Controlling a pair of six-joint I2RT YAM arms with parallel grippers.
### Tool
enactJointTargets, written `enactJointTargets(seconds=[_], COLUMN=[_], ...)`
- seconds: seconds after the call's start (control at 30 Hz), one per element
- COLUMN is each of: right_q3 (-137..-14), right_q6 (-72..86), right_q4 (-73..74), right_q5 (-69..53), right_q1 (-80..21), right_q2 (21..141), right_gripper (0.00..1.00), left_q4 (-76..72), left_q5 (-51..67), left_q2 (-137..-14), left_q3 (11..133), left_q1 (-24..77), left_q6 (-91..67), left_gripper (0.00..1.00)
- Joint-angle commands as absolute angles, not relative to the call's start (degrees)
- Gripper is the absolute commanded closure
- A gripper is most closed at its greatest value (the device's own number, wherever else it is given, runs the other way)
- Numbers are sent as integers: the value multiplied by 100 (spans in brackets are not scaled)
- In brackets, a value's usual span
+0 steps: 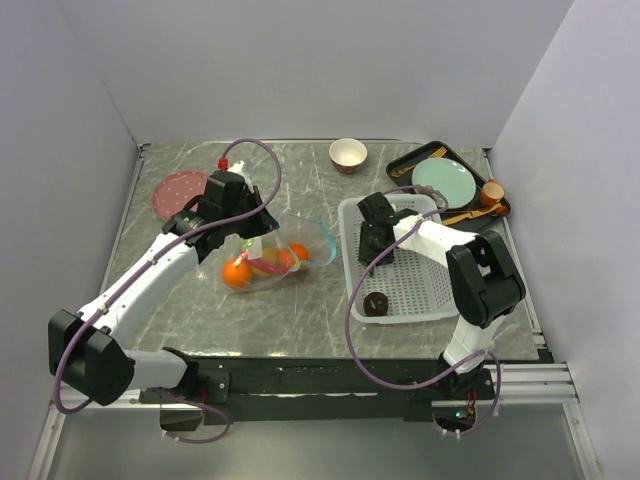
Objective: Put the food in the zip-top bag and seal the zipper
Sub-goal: Pick up the fake vegetable from the bin.
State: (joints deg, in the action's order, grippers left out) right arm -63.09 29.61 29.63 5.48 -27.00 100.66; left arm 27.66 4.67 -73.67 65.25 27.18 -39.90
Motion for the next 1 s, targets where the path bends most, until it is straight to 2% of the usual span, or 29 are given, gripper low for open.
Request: enactJointTargets(seconds=[0.0,0.1,0.23,0.43,0.57,0.8,0.97], right_q3=[-6382,-6293,-6398,-6416,-6179,-6214,-6170], right_q6=[2961,3269,3577,3647,3648,3612,3577], right_q4=[2884,2664,2663,2751,2681,2733,2698], right_q5=[756,721,773,756,747,694,685], right_q1=[-2725,-2742,-2733,-2733,-2733,-2742,-2733], right_q2=[9844,9677,9773,9932,9896,9958,9923], right_gripper=[46,41,41,50,61,66,75], left_q4=[2689,2690,2733,2698,2725,2646,2646], left_q5=[466,404,404,413,404,519,527], left_q2=[-7304,-7269,-7330,-7321,-7348,-7321,-7269], left_q3=[6627,6618,6653,6688,6724,6636,6592], left_q1=[2689,2689,2689,2689,2672,2663,2654], left_q6=[-3964,-3920,-3902,-3885,-3841,-3876,-3893], left_gripper=[99,99,99,99,99,99,99])
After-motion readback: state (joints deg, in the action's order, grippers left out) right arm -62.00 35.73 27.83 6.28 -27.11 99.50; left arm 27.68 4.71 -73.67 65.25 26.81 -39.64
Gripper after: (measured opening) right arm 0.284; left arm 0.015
